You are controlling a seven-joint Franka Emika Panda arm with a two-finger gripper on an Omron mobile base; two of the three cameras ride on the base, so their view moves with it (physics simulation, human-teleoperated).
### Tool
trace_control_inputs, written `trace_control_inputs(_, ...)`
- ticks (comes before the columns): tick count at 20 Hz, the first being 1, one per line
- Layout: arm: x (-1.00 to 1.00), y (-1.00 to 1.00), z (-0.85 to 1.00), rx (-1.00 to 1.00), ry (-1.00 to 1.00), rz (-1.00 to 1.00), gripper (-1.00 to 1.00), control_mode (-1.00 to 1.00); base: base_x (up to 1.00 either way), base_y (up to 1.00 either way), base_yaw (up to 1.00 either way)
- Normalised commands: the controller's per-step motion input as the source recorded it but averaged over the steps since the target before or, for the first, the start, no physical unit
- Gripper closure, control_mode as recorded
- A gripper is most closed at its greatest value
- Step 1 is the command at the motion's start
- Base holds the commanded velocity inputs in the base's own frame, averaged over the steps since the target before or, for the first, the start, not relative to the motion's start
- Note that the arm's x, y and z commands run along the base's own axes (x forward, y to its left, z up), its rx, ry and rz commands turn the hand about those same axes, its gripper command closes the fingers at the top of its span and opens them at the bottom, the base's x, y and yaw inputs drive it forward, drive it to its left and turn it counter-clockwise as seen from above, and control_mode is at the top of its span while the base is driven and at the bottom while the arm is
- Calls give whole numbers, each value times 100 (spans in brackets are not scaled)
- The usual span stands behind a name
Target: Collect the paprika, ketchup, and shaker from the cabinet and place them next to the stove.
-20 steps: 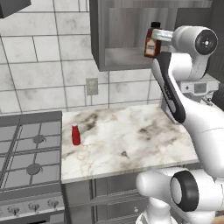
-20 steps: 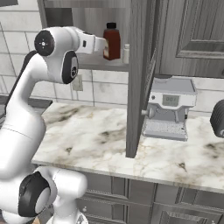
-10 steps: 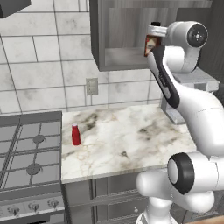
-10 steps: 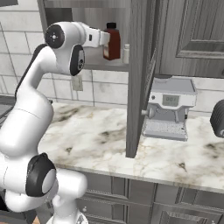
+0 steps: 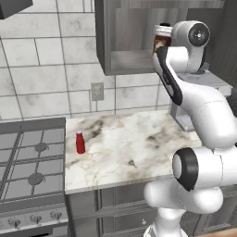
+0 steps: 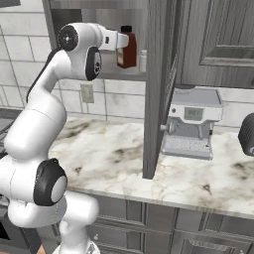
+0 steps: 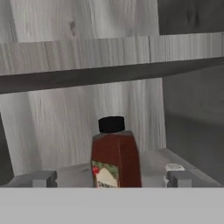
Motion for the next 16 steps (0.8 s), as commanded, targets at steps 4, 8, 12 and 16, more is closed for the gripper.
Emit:
trace_control_inputs(4,17,1,0,-1,1,-13,-100,-100,0,0,0)
trace_control_inputs(8,20,6,0,-1,0,-13,-100,-100,0,0,0)
trace_control_inputs(12,25,8,0,-1,1,-11,-100,-100,0,0,0)
trace_control_inputs(16,16,13,0,0,1,-8,-100,-100,0,0,0)
